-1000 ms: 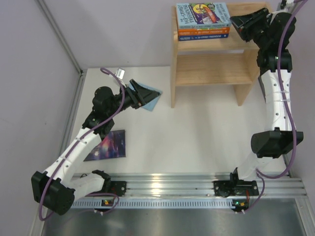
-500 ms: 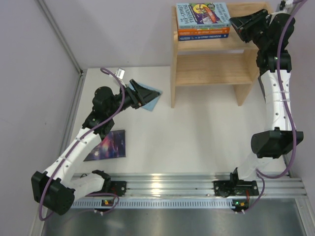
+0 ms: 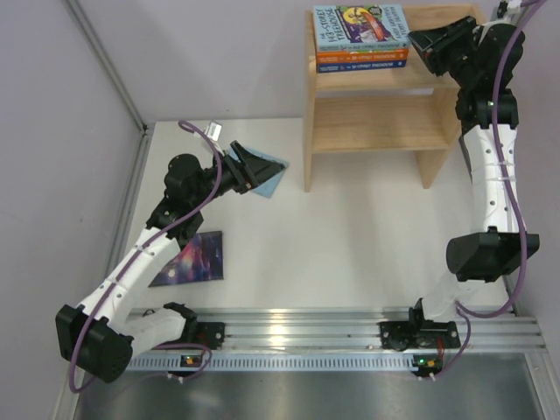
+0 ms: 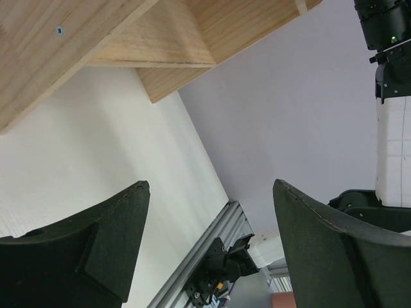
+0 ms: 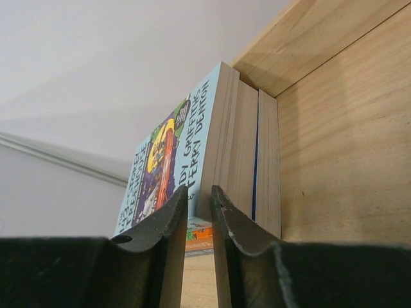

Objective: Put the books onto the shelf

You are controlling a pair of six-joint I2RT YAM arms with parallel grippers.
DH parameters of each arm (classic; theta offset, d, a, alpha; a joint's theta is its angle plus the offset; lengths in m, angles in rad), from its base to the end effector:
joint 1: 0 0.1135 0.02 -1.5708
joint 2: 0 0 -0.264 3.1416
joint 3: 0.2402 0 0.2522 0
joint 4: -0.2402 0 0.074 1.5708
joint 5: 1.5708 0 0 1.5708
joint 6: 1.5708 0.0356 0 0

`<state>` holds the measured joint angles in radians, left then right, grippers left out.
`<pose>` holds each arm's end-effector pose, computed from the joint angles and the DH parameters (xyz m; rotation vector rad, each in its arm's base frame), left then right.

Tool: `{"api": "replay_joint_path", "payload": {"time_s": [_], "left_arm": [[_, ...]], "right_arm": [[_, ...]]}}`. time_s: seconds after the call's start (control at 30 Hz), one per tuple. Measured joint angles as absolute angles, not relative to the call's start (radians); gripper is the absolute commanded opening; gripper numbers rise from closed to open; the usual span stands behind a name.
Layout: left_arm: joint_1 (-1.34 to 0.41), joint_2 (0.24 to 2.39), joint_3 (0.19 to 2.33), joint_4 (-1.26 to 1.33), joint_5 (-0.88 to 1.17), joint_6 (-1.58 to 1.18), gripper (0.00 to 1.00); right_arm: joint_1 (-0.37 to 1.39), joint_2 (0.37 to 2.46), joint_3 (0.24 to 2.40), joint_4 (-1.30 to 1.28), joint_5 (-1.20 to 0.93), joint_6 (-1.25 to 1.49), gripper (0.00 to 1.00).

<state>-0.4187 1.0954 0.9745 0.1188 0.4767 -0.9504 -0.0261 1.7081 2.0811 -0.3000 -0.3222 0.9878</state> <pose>0.2265 -0.1187 0.3780 -0.0495 1.7684 -1.4085 0.3700 0.0016 0.5280 0.5203 1.5001 1.0036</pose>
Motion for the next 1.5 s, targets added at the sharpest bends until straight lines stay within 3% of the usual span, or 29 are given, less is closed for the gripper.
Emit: {"api": "replay_joint_path", "payload": {"time_s": [0.27, 0.5, 0.67, 1.0, 1.3, 1.5], "left_arm": [[-0.414, 1.098, 0.99, 0.019, 0.411, -0.907, 0.83], [-0.34, 1.111, 1.015, -0.091, 0.352, -0.896, 0.86], [-0.23, 1.135, 1.016, -0.178, 0.309, -0.952, 0.94], [-0.039, 1.067, 0.891, -0.377, -0.017, -1.159, 0.97], [0.137, 1.205, 0.863, -0.609, -0.177, -1.296, 0.97], [0.265, 1.328, 0.845, -0.707, -0.218, -1.33, 0.98]], "right_arm": [[-0.031, 1.708, 2.081, -0.306, -0.316, 0.989, 0.44], [-0.059, 1.69, 2.081, -0.315, -0.321, 0.987, 0.5], [-0.081, 1.668, 2.082, -0.321, -0.366, 0.981, 0.59], [-0.059, 1.443, 1.924, -0.445, -0.358, 0.843, 0.82], [0.398, 1.173, 1.496, -0.448, -0.166, 0.702, 0.8], [0.709, 1.267, 1.216, -0.356, -0.032, 0.728, 0.78]]}}
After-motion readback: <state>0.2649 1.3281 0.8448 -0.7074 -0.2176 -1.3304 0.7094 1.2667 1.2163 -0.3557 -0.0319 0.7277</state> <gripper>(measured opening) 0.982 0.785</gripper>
